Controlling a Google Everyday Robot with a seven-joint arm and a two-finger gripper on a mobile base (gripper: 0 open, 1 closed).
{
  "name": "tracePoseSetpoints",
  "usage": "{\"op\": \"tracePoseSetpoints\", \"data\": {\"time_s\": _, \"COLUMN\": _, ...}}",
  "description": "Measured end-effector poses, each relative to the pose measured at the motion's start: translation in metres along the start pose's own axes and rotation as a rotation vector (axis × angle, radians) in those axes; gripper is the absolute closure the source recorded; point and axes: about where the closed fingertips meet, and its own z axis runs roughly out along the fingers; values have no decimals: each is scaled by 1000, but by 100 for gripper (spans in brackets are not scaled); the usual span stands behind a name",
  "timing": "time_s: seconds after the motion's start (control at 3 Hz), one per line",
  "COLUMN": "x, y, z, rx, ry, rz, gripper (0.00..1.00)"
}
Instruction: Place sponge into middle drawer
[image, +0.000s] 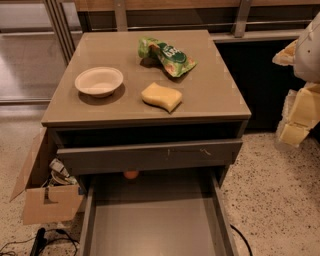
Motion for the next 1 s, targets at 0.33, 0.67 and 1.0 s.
{"op": "tracePoseSetpoints", "data": {"time_s": 0.33, "x": 0, "y": 0, "z": 0, "rx": 0, "ry": 0, "rz": 0, "gripper": 0}}
{"op": "tracePoseSetpoints", "data": {"time_s": 0.67, "x": -33, "y": -24, "z": -5, "rx": 43, "ry": -71, "rz": -47, "gripper": 0}}
{"op": "tracePoseSetpoints", "data": {"time_s": 1.0, "x": -71, "y": -59, "z": -20, "rx": 97, "ry": -232, "rz": -5, "gripper": 0}}
